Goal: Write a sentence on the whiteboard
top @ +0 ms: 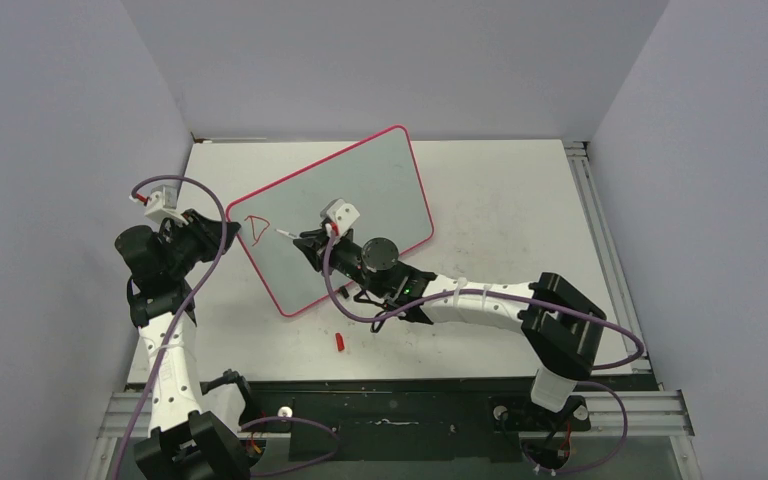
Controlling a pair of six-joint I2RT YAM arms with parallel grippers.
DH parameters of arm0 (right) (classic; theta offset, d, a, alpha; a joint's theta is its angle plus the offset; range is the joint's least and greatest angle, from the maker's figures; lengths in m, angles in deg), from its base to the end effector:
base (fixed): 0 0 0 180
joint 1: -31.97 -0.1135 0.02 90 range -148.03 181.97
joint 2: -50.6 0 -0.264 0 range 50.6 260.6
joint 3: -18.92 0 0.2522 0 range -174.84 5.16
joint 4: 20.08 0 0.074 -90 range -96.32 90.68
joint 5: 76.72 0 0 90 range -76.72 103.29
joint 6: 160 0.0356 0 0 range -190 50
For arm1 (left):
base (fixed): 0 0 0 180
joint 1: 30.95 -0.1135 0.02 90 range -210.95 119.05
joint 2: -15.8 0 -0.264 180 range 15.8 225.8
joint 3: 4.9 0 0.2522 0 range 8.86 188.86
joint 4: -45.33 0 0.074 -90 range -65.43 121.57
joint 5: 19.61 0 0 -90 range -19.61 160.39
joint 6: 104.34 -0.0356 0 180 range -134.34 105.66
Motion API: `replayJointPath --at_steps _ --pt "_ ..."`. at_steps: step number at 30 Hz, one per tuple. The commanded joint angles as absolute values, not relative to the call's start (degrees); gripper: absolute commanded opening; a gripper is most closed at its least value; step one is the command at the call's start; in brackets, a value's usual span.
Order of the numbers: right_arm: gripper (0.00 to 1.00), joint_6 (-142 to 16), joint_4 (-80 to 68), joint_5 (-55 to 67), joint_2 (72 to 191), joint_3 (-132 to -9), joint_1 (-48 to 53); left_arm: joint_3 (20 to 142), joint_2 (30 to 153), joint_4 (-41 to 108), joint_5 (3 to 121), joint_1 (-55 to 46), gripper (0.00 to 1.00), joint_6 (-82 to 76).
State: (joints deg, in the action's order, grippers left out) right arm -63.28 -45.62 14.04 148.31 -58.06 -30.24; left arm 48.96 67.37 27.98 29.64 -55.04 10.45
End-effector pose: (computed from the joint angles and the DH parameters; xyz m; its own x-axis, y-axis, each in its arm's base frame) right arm 0.1871 0.3541 0.2950 -0.0640 0.1296 -0.9895 -0.8770 0.4659 0.1177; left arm 0.1970 0.0626 0.3042 -0.3270 -0.4941 -0.8056 0.1422 0.8170 -0.5589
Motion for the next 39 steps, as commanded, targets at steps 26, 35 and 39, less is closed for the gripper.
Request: replayJointPath --at_steps 26,35,39 --pt "0.05 -62.1 -50.0 14.8 154.8 -66.0 -28.9 49.4 67.6 28.1 28.9 -54.4 0.18 9.5" --pt "0.05 -61.9 -50.1 16.0 155.8 -66.1 -28.9 49.3 67.6 28.2 28.9 -54.4 0.18 9.5" --pt "0.05 -61.7 -50.2 17.4 155.8 -65.7 -28.9 49.4 67.6 28.2 28.8 -54.4 0.18 9.5"
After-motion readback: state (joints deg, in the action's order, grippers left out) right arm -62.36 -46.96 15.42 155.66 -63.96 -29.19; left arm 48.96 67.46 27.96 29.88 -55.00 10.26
